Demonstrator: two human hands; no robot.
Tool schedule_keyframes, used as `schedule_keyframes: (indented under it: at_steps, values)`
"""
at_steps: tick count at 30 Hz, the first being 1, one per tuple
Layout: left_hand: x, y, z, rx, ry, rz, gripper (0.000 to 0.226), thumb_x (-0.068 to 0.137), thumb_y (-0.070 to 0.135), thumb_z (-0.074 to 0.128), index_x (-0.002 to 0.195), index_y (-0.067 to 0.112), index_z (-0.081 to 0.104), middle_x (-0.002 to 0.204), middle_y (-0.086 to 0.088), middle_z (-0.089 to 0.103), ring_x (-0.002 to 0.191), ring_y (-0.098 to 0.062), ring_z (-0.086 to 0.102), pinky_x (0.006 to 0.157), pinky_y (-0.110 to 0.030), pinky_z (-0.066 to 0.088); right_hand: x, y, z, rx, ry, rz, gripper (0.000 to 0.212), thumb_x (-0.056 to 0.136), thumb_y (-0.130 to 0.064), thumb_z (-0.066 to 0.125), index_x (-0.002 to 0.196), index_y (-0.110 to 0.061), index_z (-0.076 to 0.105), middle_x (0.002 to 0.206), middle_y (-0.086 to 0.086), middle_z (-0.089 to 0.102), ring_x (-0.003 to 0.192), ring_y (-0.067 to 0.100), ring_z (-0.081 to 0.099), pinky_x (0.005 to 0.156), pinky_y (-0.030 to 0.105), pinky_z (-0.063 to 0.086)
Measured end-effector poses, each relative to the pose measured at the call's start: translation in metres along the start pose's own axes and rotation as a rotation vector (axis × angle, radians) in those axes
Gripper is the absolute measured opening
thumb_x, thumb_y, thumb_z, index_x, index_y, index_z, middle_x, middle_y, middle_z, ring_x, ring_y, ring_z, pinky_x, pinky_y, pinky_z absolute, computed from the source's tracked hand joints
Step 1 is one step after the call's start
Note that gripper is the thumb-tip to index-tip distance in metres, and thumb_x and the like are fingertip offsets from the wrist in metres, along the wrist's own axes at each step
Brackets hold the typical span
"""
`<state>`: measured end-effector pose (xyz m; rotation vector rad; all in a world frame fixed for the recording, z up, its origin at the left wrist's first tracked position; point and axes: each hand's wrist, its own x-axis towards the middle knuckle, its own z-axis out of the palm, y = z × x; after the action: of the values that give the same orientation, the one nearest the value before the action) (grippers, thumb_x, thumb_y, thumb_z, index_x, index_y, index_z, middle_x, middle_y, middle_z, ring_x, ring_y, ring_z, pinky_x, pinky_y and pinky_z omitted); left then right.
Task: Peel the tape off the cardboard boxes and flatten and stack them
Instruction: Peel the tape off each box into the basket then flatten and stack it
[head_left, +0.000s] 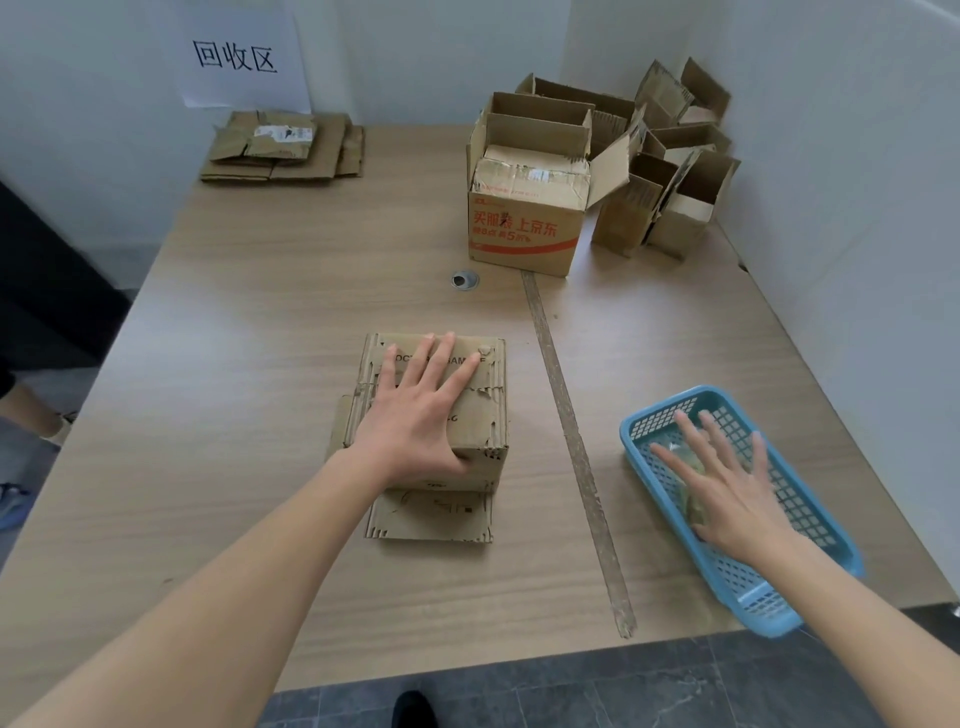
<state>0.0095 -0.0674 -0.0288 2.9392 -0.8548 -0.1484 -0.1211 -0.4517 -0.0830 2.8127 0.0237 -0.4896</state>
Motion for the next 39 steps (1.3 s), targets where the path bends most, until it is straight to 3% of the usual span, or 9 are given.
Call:
schedule_keyframes:
  at_steps: [2,5,9,13,17,22,26,29,39]
  values:
    - [0.001,0.000,0.000,0.005,-0.011,0.001,0.137,0.058,0.076,0.070,0.160,0.035,-0.011,0.169,-0.001,-0.019,0.155,-0.023,-0.021,0.122,-0.059,-0.012,0.003,0.000,-0.006,0.017,-0.043,0.009,0.114,0.084,-0.053,0.073,0.157,-0.042,-0.014,0.163,0.001,-0.035,0.151,0.025,-0.031,0.116,0.068,-0.012]
    - [0.001,-0.001,-0.001,0.001,-0.016,0.005,0.136,0.058,0.075,0.069,0.161,0.034,-0.011,0.169,-0.002,-0.019,0.155,-0.023,-0.022,0.122,-0.059,-0.014,0.006,0.001,-0.012,0.369,-0.135,-0.009,0.099,0.088,-0.055,0.070,0.160,-0.043,0.003,0.170,-0.009,-0.010,0.156,0.017,-0.013,0.123,0.062,0.003]
    - [0.001,0.000,-0.001,0.004,-0.022,0.008,0.135,0.060,0.074,0.069,0.161,0.032,-0.012,0.169,-0.003,-0.021,0.154,-0.024,-0.024,0.120,-0.059,-0.017,0.011,-0.001,-0.023,0.990,-0.173,0.067,0.088,0.087,-0.061,0.061,0.160,-0.041,0.017,0.169,-0.014,-0.004,0.156,0.014,0.006,0.124,0.049,0.015]
    - [0.001,-0.001,-0.001,-0.008,-0.021,0.016,0.135,0.060,0.078,0.065,0.161,0.032,-0.012,0.168,-0.004,-0.022,0.154,-0.025,-0.026,0.119,-0.059,-0.020,0.015,-0.009,-0.026,1.203,-0.073,0.131,0.083,0.090,-0.054,0.063,0.159,-0.043,0.018,0.167,-0.009,0.021,0.151,0.014,0.025,0.122,0.043,0.024]
    - [0.002,-0.002,0.001,-0.012,-0.018,0.020,0.135,0.059,0.080,0.064,0.160,0.033,-0.012,0.169,-0.004,-0.021,0.154,-0.026,-0.025,0.119,-0.060,-0.020,0.020,-0.014,-0.029,1.206,0.033,0.213,0.090,0.092,-0.044,0.070,0.156,-0.056,0.007,0.165,-0.009,0.026,0.149,0.019,0.031,0.119,0.048,0.030]
    - [0.002,-0.003,0.003,-0.020,-0.002,0.030,0.132,0.059,0.082,0.058,0.160,0.033,-0.011,0.169,-0.005,-0.020,0.154,-0.027,-0.025,0.119,-0.062,-0.017,0.028,-0.019,-0.036,1.202,0.007,0.240,0.085,0.095,-0.048,0.064,0.159,-0.049,0.007,0.159,-0.005,0.038,0.143,0.021,0.043,0.115,0.044,0.035]
    - [0.002,-0.004,0.004,-0.032,0.004,0.035,0.130,0.058,0.085,0.054,0.160,0.034,-0.010,0.169,-0.005,-0.020,0.154,-0.026,-0.025,0.120,-0.062,-0.015,0.030,-0.025,-0.032,1.123,0.101,0.252,0.053,0.101,-0.048,0.051,0.151,-0.043,0.035,0.134,-0.008,0.056,0.120,0.019,0.062,0.096,0.039,0.046]
    - [0.003,-0.004,0.005,-0.037,0.012,0.038,0.130,0.058,0.084,0.055,0.160,0.034,-0.009,0.169,-0.005,-0.019,0.154,-0.027,-0.023,0.120,-0.062,-0.013,0.032,-0.027,-0.020,0.885,0.210,0.309,0.033,0.101,-0.042,0.053,0.123,-0.021,0.066,0.140,0.000,0.053,0.121,0.022,0.058,0.090,0.041,0.048]
    - [0.002,-0.003,0.005,-0.018,0.013,0.030,0.131,0.059,0.078,0.062,0.160,0.035,-0.011,0.169,-0.004,-0.019,0.154,-0.026,-0.023,0.120,-0.062,-0.012,0.037,-0.028,-0.022,0.754,0.353,0.293,0.037,0.095,-0.034,0.066,0.128,-0.018,0.061,0.132,-0.001,0.057,0.110,0.021,0.062,0.085,0.042,0.054]
